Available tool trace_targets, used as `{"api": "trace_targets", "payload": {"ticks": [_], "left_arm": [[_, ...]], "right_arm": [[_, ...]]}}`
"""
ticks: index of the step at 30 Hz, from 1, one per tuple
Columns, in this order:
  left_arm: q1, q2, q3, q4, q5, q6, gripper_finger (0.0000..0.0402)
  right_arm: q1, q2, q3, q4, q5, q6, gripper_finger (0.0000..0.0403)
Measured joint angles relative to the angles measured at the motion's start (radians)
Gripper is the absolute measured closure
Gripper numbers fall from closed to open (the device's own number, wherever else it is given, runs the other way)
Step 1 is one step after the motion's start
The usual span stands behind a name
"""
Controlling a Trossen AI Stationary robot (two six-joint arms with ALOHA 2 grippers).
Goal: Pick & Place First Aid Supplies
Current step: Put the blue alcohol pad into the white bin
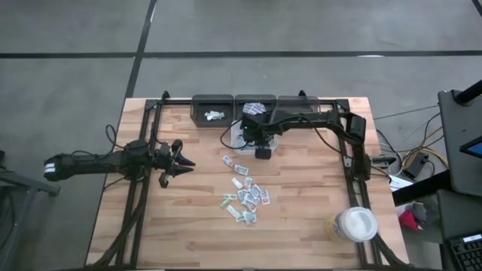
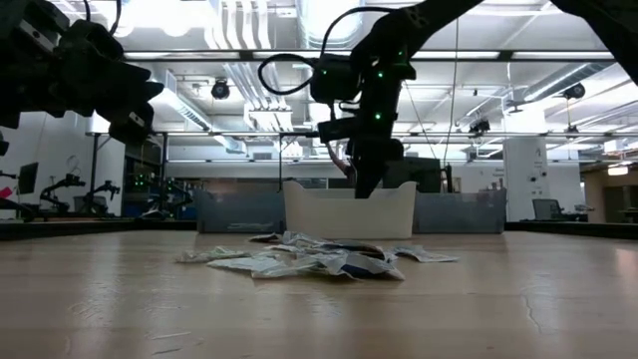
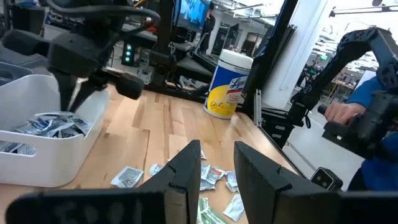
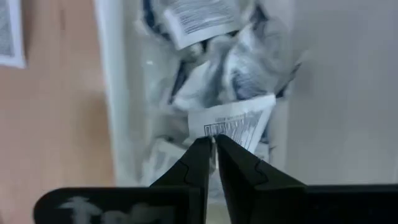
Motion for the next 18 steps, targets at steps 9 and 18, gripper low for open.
{"api": "trace_targets", "payload": {"ticks": [9, 18], "left_arm": [[0.0, 0.0, 0.0, 0.0, -0.045, 0.005, 0.0307], [0.0, 0.0, 0.0, -0.001, -0.071, 0.007, 0.0307]], "right_arm": [[-0.009, -0.069, 0.002, -0.005, 0.003, -0.008, 0.0285], [0.021, -0.222, 0.003, -0.004, 0.003, 0.09, 0.024]]}}
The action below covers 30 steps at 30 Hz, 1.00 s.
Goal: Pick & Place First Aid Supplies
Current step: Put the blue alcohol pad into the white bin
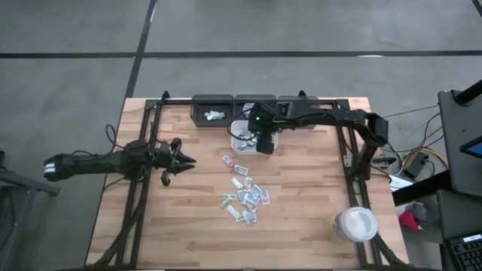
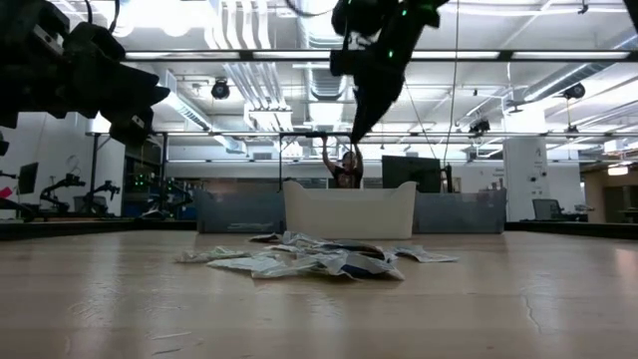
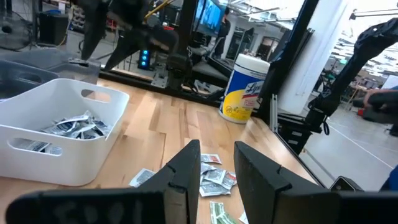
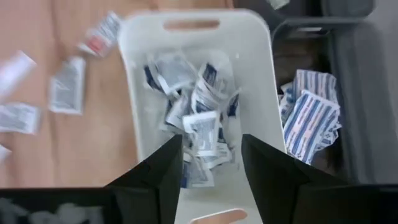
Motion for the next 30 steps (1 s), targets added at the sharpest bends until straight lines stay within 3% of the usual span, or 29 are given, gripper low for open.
{"api": "trace_targets", "payload": {"ticks": [17, 30], "left_arm": [[0.0, 0.0, 0.0, -0.001, 0.0, -0.003, 0.0307], [0.0, 0.0, 0.0, -0.001, 0.0, -0.004, 0.0307]], "right_arm": [[0.241, -0.061, 0.0, -0.001, -0.005, 0.224, 0.0253], [0.413, -0.058, -0.001, 0.072, -0.11, 0.382, 0.0257]]}}
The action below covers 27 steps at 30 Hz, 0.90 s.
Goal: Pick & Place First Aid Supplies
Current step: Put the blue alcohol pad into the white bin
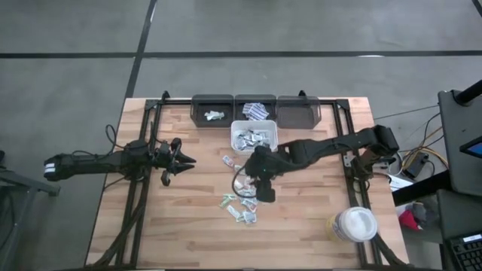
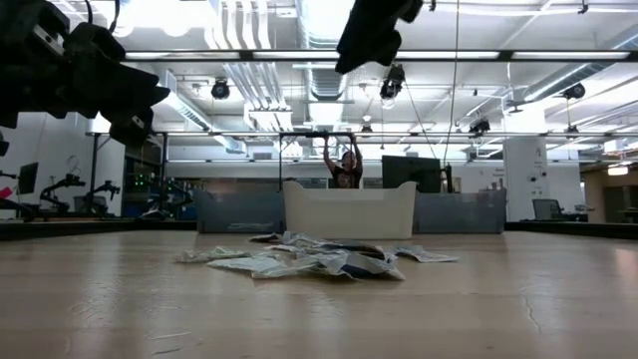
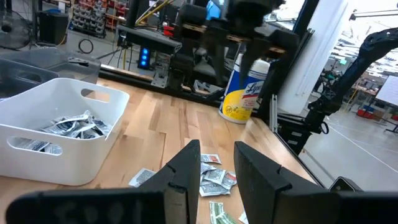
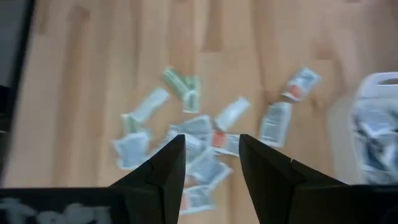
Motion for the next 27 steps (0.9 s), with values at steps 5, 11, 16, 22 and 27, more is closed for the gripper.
{"api": "trace_targets", "payload": {"ticks": [5, 11, 16, 22, 27], "left_arm": [[0.0, 0.0, 0.0, 0.0, 0.0, 0.0, 0.0307], [0.0, 0.0, 0.0, 0.0, 0.0, 0.0, 0.0307], [0.0, 0.0, 0.0, 0.0, 0.0, 0.0, 0.0307], [0.0, 0.0, 0.0, 0.0, 0.0, 0.002, 0.0307], [0.0, 0.0, 0.0, -0.001, 0.0, 0.004, 0.0307]], "right_arm": [[0.059, 0.0, 0.0, 0.015, -0.017, 0.079, 0.0265], [0.115, 0.0, 0.0, 0.015, -0.021, 0.188, 0.0271], [0.146, 0.0, -0.002, 0.016, -0.021, 0.312, 0.0266], [0.159, 0.001, -0.016, 0.015, -0.013, 0.431, 0.0257], [0.158, 0.001, -0.038, 0.017, -0.012, 0.479, 0.0261]]}}
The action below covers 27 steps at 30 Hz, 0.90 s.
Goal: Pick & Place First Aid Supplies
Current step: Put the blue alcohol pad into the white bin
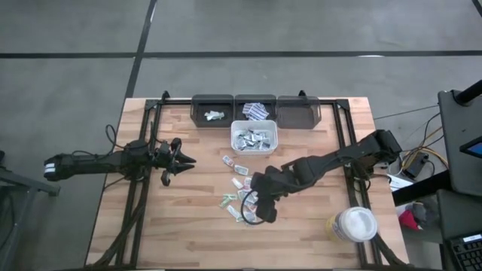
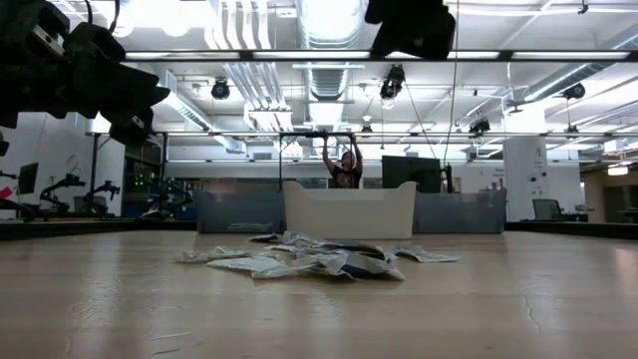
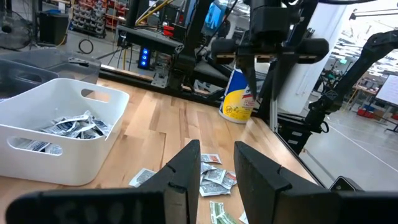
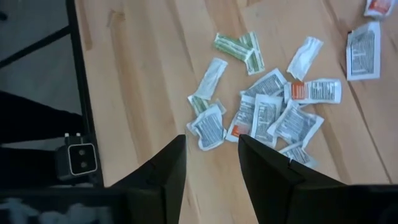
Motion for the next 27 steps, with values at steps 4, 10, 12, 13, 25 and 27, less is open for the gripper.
{"api": "trace_targets", "payload": {"ticks": [4, 10, 12, 13, 25, 27], "left_arm": [[0.0, 0.0, 0.0, -0.001, 0.0, 0.001, 0.0307], [0.0, 0.0, 0.0, -0.003, 0.0, 0.001, 0.0307], [0.0, 0.0, 0.0, -0.003, 0.0, 0.01, 0.0307], [0.0, 0.0, 0.0, -0.003, 0.0, 0.017, 0.0307], [0.0, 0.001, 0.0, -0.011, 0.0, 0.054, 0.0307], [0.0, 0.001, 0.0, -0.016, 0.0, 0.054, 0.0307]], "right_arm": [[0.0, 0.0, -0.03, 0.041, 0.0, 0.002, 0.0267], [0.0, 0.001, -0.053, 0.099, 0.001, 0.002, 0.027], [0.0, 0.001, -0.054, 0.101, 0.001, 0.002, 0.0268], [0.0, 0.001, -0.054, 0.103, 0.001, 0.002, 0.0267], [0.038, 0.167, -0.055, 0.182, -0.106, -0.127, 0.0265], [0.045, 0.199, -0.051, 0.181, -0.107, -0.138, 0.0268]]}}
